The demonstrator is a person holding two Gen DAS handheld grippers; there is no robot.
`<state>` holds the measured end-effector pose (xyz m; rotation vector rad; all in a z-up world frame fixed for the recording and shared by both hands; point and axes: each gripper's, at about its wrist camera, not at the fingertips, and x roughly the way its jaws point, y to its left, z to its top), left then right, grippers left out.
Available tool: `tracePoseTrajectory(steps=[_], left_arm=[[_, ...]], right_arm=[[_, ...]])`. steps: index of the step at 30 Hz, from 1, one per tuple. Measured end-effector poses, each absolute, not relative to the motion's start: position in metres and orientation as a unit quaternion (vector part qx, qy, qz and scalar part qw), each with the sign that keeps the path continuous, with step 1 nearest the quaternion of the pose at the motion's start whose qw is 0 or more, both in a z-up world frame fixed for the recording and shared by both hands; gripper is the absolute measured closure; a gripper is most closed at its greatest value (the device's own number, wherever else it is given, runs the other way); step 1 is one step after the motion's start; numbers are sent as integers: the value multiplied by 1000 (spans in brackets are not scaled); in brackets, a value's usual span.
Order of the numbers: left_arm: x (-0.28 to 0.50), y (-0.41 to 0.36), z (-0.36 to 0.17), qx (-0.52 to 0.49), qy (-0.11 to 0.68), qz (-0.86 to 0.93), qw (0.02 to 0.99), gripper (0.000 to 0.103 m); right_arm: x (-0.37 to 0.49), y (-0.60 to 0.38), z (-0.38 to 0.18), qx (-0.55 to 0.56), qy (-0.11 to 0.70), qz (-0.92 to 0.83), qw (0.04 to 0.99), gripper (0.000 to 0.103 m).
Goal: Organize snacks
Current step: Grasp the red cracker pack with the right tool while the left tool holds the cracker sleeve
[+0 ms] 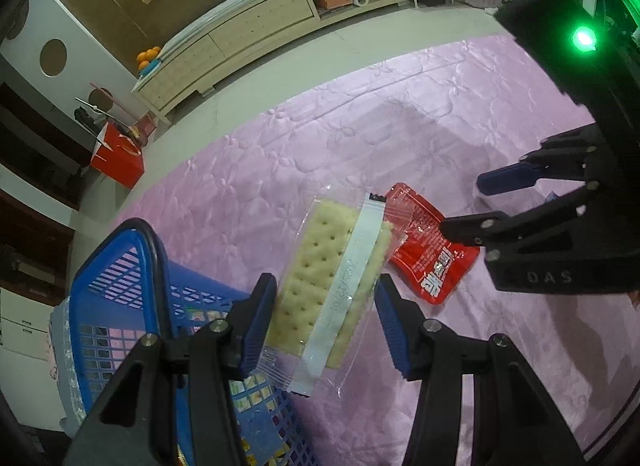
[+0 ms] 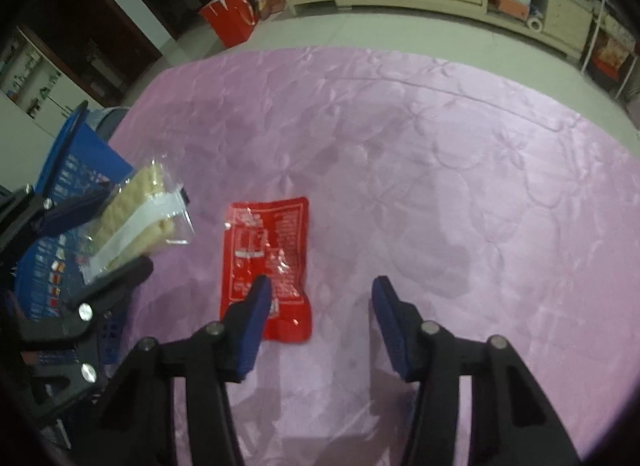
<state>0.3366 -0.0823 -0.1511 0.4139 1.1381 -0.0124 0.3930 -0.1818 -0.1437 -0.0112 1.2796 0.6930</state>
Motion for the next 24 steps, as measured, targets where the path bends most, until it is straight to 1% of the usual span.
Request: tracePoseTrajectory(steps=[7, 9, 11, 12, 15, 16, 17, 24], left_arm=[[339, -87, -154, 202, 539, -5, 818, 55], [340, -87, -155, 205, 540, -5, 816, 55], [339, -87, -155, 205, 540, -7, 816, 55], [339, -86, -154, 205, 540, -7, 816, 55], [339, -86, -154, 207, 540, -8, 816, 55], [339, -86, -154, 207, 540, -8, 816, 55], [339, -86, -154, 207, 541, -8, 816, 55], [339, -82, -148, 186, 534, -9, 825, 55]], right_arm=[[393, -163, -150, -26, 588, 321, 742, 48], [394, -161, -150, -27, 588, 324, 741, 53], [394, -159, -151, -23, 591, 333, 734, 64], [394, -157, -152, -26, 592, 334, 733, 67], [392, -148, -153, -49, 587, 331, 737, 80], [392, -150, -152, -48, 587, 328, 738, 90], [391, -151, -152, -44, 588, 329, 737, 96], [377, -169, -131, -41, 568, 321, 756, 100]])
